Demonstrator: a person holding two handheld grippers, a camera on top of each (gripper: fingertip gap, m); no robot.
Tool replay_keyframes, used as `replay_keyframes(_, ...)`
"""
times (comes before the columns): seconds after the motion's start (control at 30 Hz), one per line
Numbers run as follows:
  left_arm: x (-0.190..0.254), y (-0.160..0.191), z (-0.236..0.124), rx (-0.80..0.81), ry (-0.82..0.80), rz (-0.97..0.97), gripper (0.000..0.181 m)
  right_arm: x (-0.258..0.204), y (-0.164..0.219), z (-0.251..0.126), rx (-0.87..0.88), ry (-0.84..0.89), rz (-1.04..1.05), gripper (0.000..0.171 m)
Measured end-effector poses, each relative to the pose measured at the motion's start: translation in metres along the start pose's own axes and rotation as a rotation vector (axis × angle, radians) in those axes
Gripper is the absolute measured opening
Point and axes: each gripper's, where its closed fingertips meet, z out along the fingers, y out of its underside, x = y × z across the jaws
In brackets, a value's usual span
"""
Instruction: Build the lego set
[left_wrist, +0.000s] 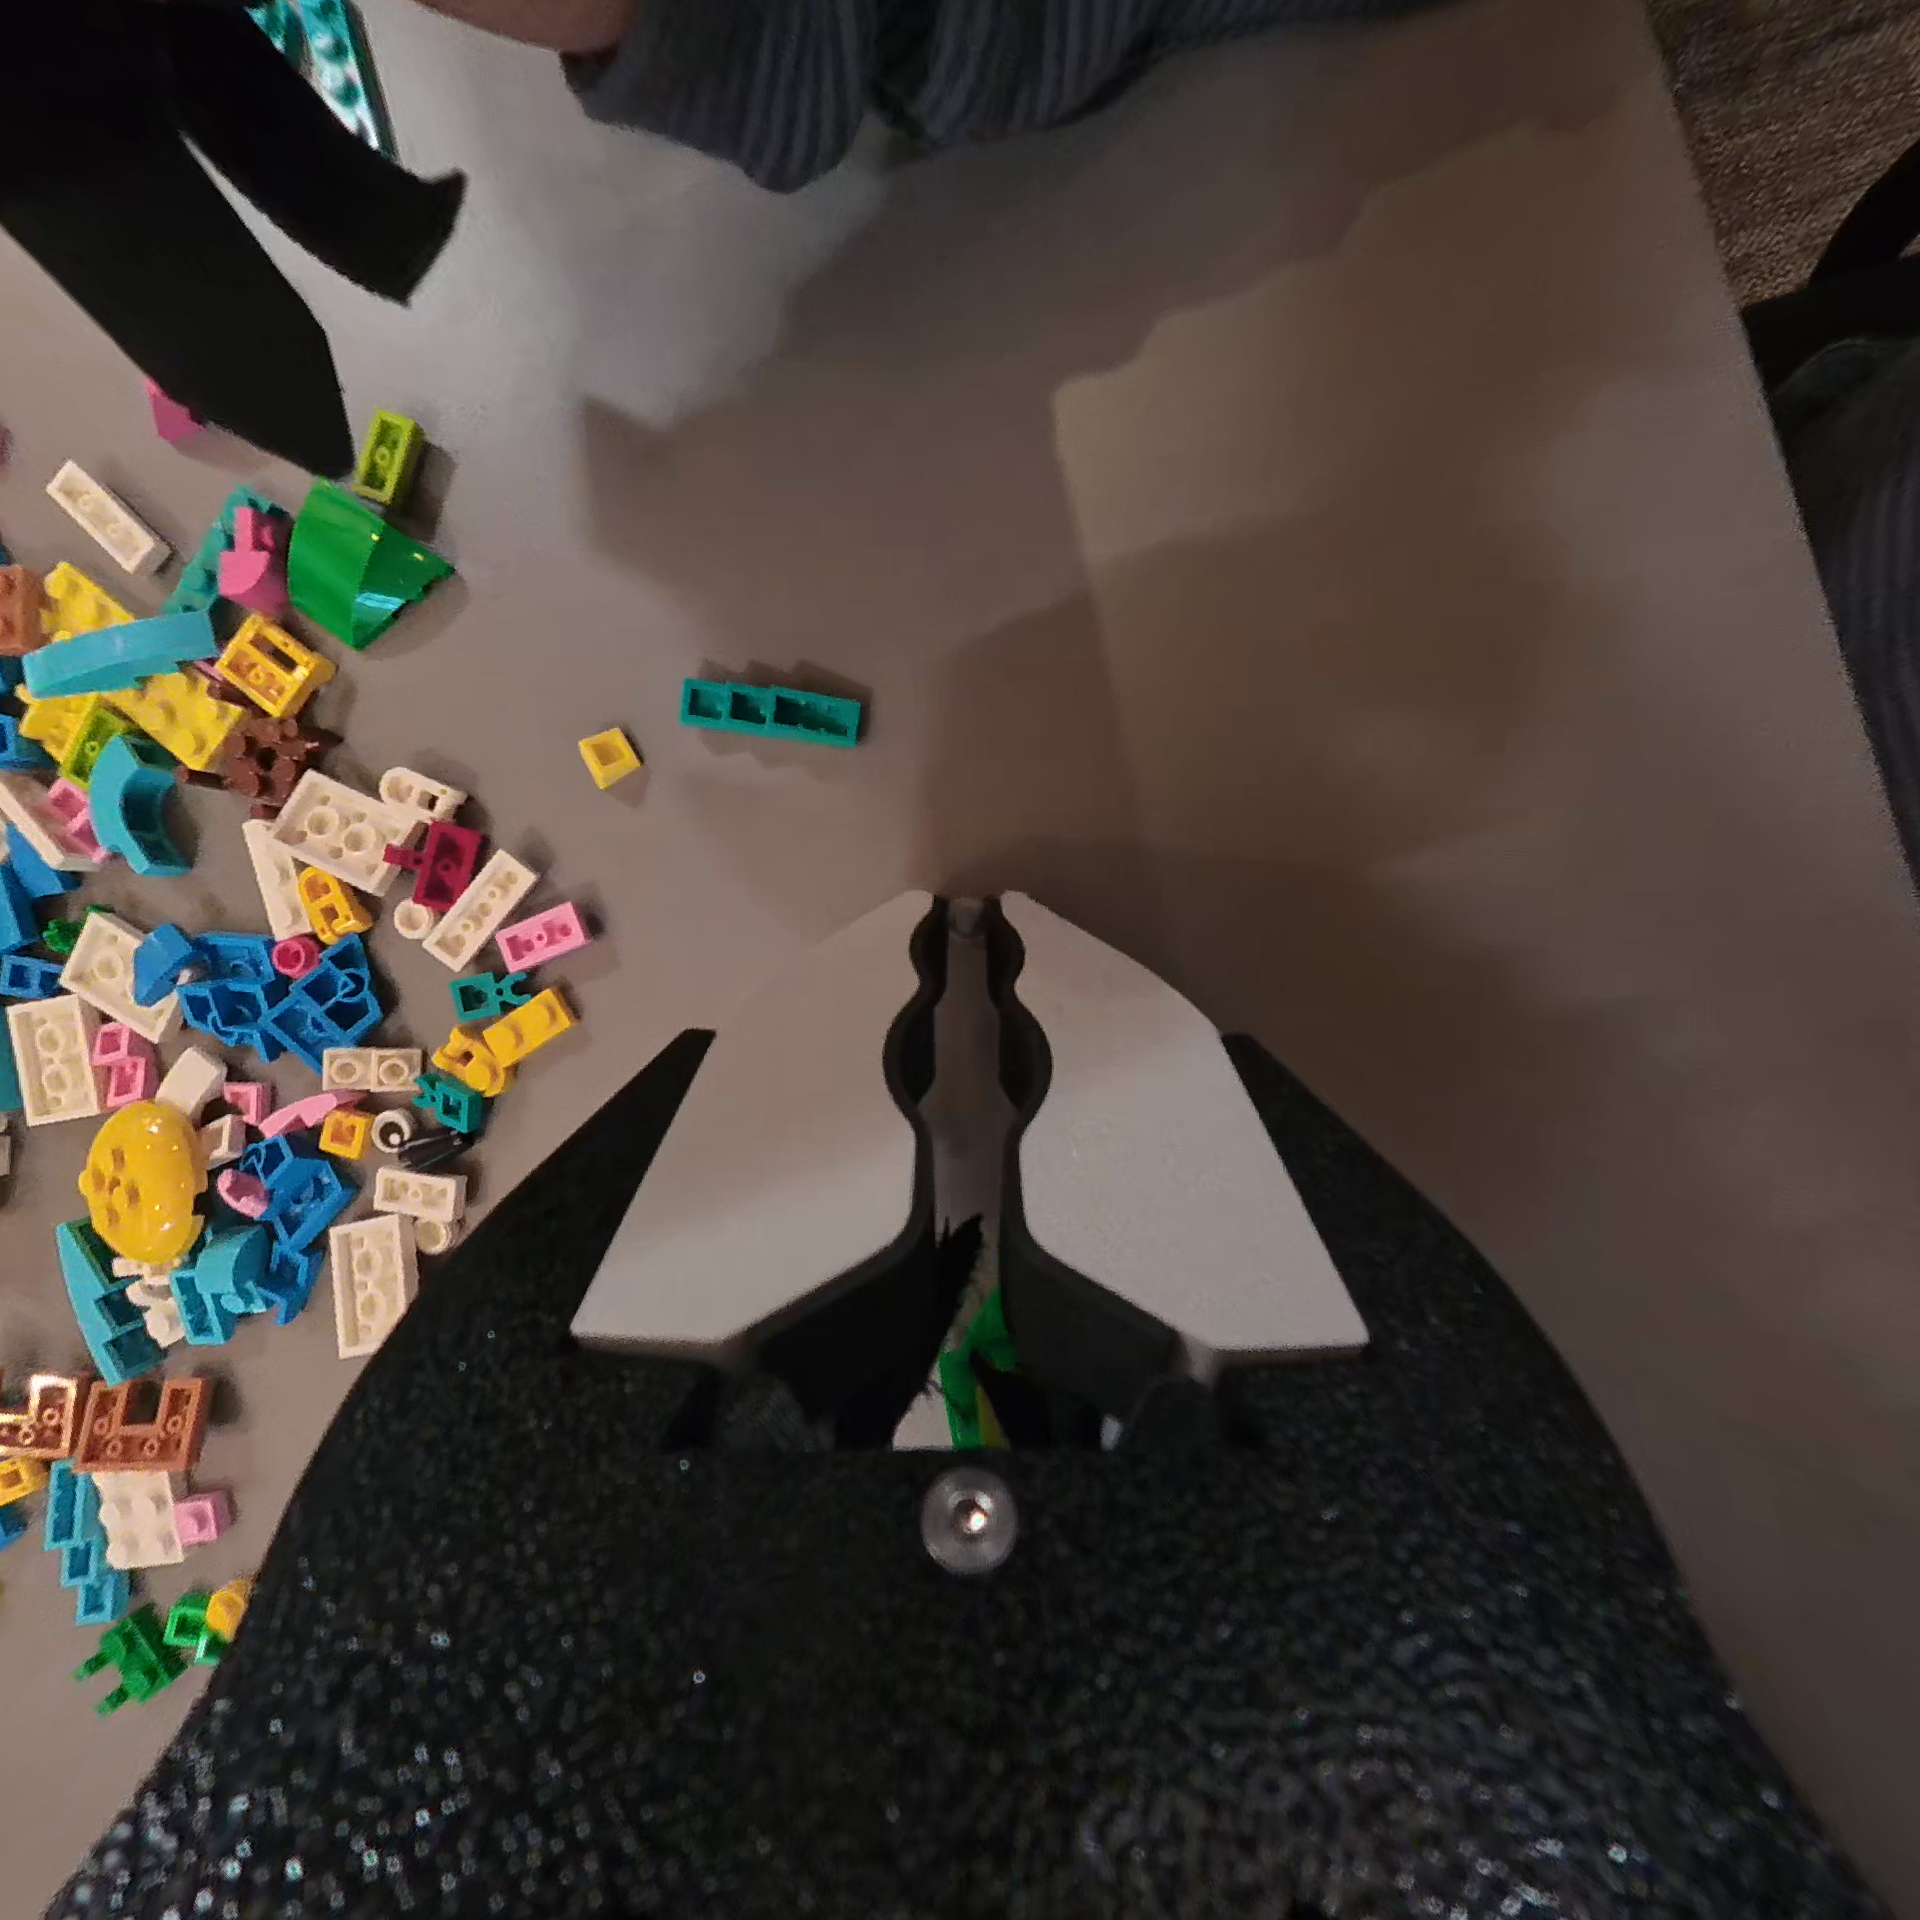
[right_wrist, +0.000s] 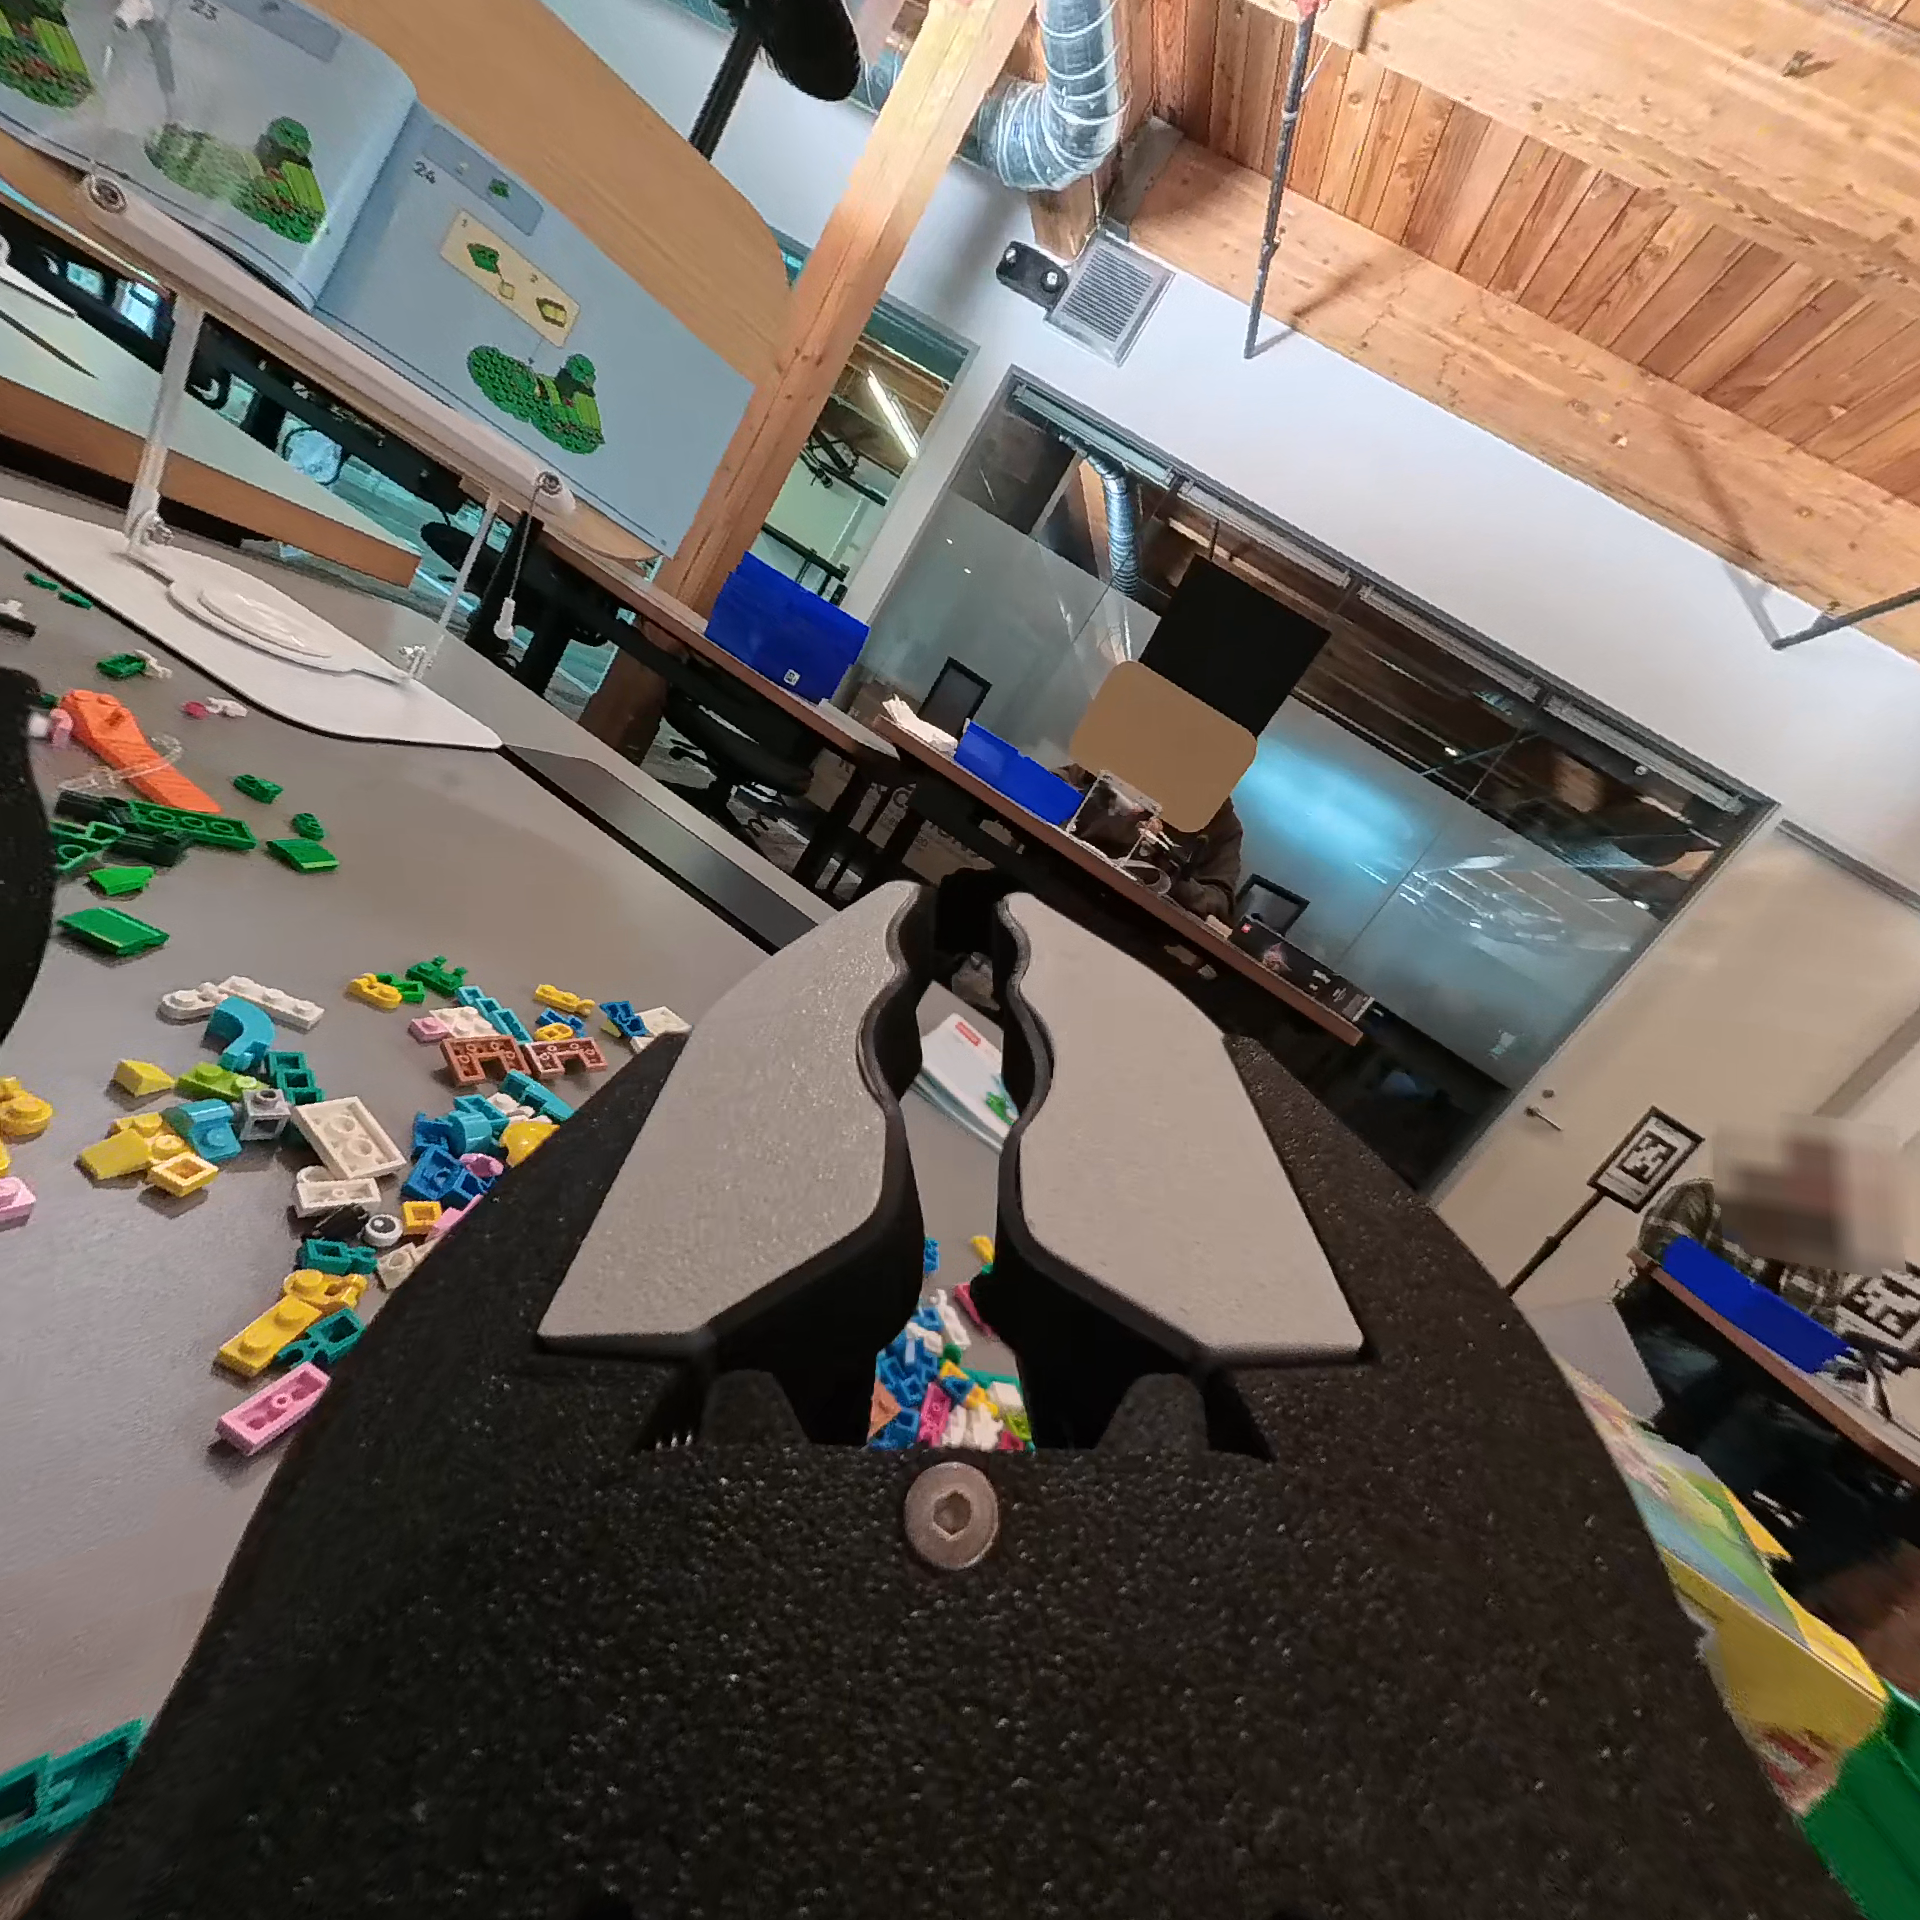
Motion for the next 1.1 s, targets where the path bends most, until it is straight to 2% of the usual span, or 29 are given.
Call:
replay_keyframes(0.67, -0.002, 0.000, -0.001, 0.003, -0.006, 0.010, 0.023, 0.000, 0.003, 0.001, -0.010, -0.011, 0.014, 0.009)
replay_keyframes(0.8, -0.003, 0.002, -0.003, -0.006, -0.005, 0.016, 0.028, -0.005, 0.000, 0.000, 0.004, -0.061, 0.007, 0.008)
replay_keyframes(0.87, -0.004, 0.003, -0.004, -0.010, 0.001, 0.030, 0.031, -0.016, -0.006, -0.003, 0.036, -0.161, 0.006, 0.006)
replay_keyframes(0.93, -0.003, 0.004, -0.005, -0.015, 0.007, 0.058, 0.032, -0.033, -0.009, -0.009, 0.042, -0.336, 0.051, 0.004)
replay_keyframes(1.03, -0.004, 0.005, -0.005, -0.022, 0.020, 0.091, 0.038, -0.069, -0.023, -0.039, 0.045, -0.735, 0.164, 0.000)
replay_keyframes(1.1, -0.005, 0.005, -0.005, -0.019, 0.038, 0.107, 0.041, -0.086, -0.029, -0.063, 0.005, -0.924, 0.235, 0.000)
